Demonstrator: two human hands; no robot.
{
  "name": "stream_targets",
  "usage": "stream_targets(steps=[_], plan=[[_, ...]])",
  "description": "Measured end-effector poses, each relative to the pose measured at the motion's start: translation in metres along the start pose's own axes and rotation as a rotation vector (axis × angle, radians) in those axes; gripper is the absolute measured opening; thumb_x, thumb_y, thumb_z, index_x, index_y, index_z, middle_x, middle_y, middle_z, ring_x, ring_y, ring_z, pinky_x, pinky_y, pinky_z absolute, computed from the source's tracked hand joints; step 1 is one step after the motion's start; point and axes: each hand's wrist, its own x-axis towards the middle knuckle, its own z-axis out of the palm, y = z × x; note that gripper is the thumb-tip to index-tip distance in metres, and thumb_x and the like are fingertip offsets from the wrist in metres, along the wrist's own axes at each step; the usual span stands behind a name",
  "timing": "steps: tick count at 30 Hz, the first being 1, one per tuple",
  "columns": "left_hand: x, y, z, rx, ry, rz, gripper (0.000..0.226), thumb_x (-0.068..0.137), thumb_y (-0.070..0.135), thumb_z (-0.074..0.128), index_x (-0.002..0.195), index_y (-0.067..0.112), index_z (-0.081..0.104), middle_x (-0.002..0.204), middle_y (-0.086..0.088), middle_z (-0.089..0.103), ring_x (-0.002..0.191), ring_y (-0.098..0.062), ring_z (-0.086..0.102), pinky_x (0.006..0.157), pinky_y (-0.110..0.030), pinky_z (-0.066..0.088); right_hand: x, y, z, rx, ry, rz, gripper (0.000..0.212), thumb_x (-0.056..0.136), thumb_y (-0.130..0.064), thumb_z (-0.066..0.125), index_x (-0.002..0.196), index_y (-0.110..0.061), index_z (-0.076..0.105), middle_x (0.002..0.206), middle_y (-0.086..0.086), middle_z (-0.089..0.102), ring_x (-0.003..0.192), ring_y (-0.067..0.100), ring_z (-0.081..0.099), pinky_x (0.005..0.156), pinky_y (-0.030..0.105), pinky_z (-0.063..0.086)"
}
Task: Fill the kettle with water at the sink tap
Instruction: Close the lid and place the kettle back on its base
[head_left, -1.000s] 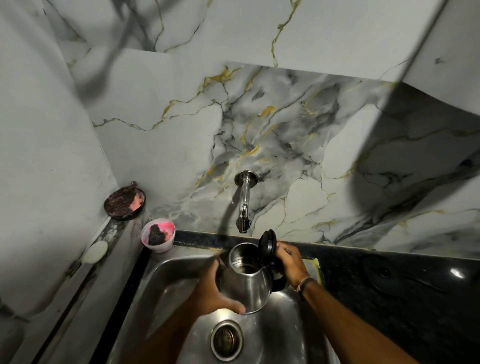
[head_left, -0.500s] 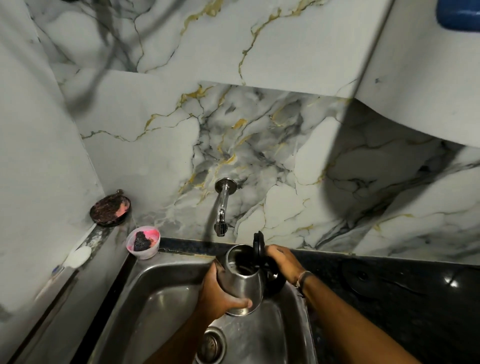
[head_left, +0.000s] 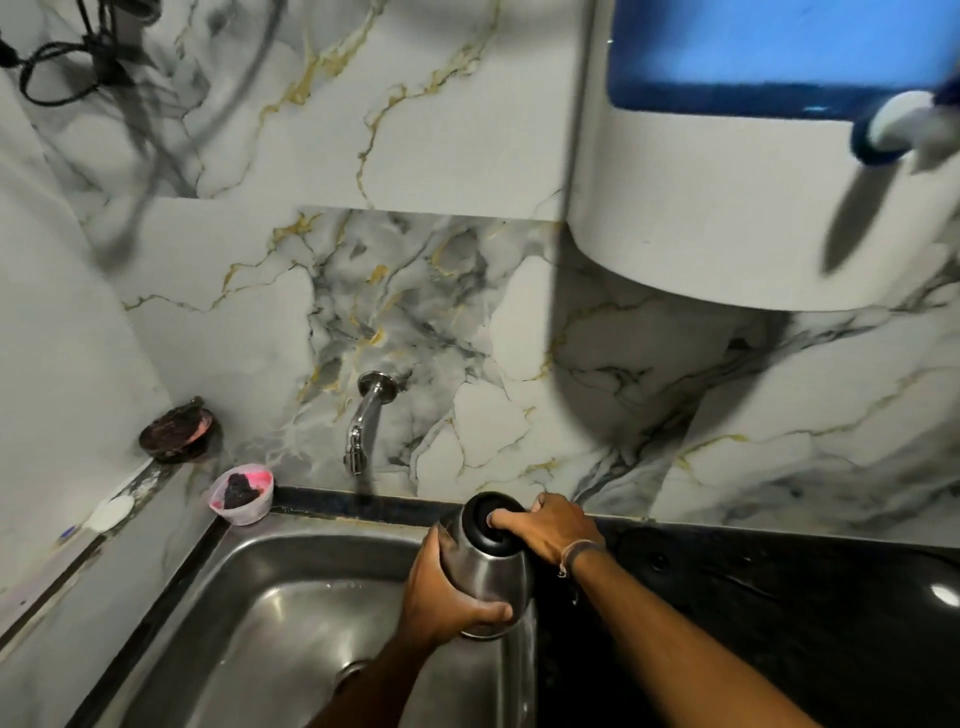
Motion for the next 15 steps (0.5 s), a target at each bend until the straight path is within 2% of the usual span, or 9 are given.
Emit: stream_targets(steps=[2, 4, 6, 8, 10, 11, 12, 15], plan=[[-0.008, 0.015, 0.024, 0.019, 0.017, -0.014, 0.113, 0.03, 0.043, 0.111, 0.121, 0.063, 0.048, 0.121, 0.027, 0.07, 0.113, 0.015, 0.063, 0.082, -0.003, 0.049, 0.0, 0.018, -0.02, -0.037, -0.009, -0.007, 0.086, 0.046, -0.089, 0.069, 0.103, -0.025, 0.071, 0.109, -0.001, 0.077, 0.103, 0.03, 0.073, 0.078, 0.041, 0.052], [-0.016, 0.032, 0.05, 0.039, 0.023, -0.031, 0.112, 0.028, 0.046, 0.11, 0.122, 0.055, 0.049, 0.122, 0.021, 0.068, 0.112, 0.005, 0.065, 0.086, -0.014, 0.053, -0.001, 0.041, -0.043, -0.062, -0.017, -0.015, 0.092, 0.046, -0.091, 0.068, 0.11, -0.026, 0.071, 0.11, -0.001, 0.072, 0.1, 0.029, 0.066, 0.081, 0.042, 0.053], [-0.02, 0.047, 0.072, 0.031, 0.016, -0.048, 0.125, 0.027, 0.049, 0.11, 0.137, 0.043, 0.051, 0.131, 0.013, 0.068, 0.12, -0.011, 0.067, 0.099, -0.032, 0.06, 0.001, 0.061, -0.062, -0.057, -0.03, -0.033, 0.095, 0.047, -0.095, 0.066, 0.11, -0.024, 0.071, 0.112, 0.0, 0.074, 0.103, 0.029, 0.07, 0.085, 0.045, 0.057], [-0.02, 0.06, 0.093, 0.021, -0.004, -0.061, 0.139, 0.026, 0.051, 0.11, 0.149, 0.027, 0.049, 0.137, 0.007, 0.067, 0.127, -0.018, 0.065, 0.109, -0.043, 0.058, 0.005, 0.08, -0.081, -0.019, -0.042, -0.056, 0.092, 0.05, -0.101, 0.061, 0.1, -0.025, 0.07, 0.11, 0.001, 0.077, 0.103, 0.03, 0.072, 0.083, 0.045, 0.054], [-0.019, 0.073, 0.115, 0.01, -0.014, -0.063, 0.131, 0.025, 0.051, 0.111, 0.141, 0.03, 0.051, 0.133, 0.008, 0.068, 0.124, -0.019, 0.067, 0.105, -0.044, 0.06, 0.011, 0.098, -0.102, 0.031, -0.036, -0.09, 0.082, 0.055, -0.104, 0.056, 0.078, -0.026, 0.063, 0.094, -0.002, 0.073, 0.09, 0.026, 0.069, 0.073, 0.043, 0.048], [-0.017, 0.082, 0.13, 0.011, -0.018, -0.062, 0.128, 0.025, 0.05, 0.111, 0.137, 0.034, 0.052, 0.131, 0.01, 0.069, 0.123, -0.019, 0.068, 0.104, -0.044, 0.061, 0.016, 0.111, -0.116, 0.068, -0.035, -0.09, 0.082, 0.058, -0.103, 0.055, 0.074, -0.024, 0.062, 0.09, -0.003, 0.072, 0.086, 0.024, 0.068, 0.071, 0.042, 0.046], [-0.014, 0.088, 0.142, 0.002, -0.029, -0.064, 0.127, 0.026, 0.049, 0.111, 0.137, 0.038, 0.051, 0.131, 0.011, 0.069, 0.122, -0.018, 0.067, 0.105, -0.045, 0.06, 0.02, 0.12, -0.127, 0.104, -0.036, -0.092, 0.082, 0.06, -0.101, 0.054, 0.075, -0.021, 0.067, 0.09, -0.002, 0.074, 0.087, 0.024, 0.068, 0.074, 0.043, 0.048], [0.0, 0.104, 0.173, -0.011, -0.066, -0.057, 0.131, 0.029, 0.047, 0.112, 0.143, 0.04, 0.048, 0.134, 0.013, 0.067, 0.124, -0.018, 0.066, 0.108, -0.045, 0.059, 0.039, 0.148, -0.154, 0.262, -0.041, -0.07, 0.078, 0.06, -0.089, 0.058, 0.078, -0.016, 0.078, 0.093, 0.002, 0.081, 0.096, 0.029, 0.075, 0.095, 0.05, 0.059]])
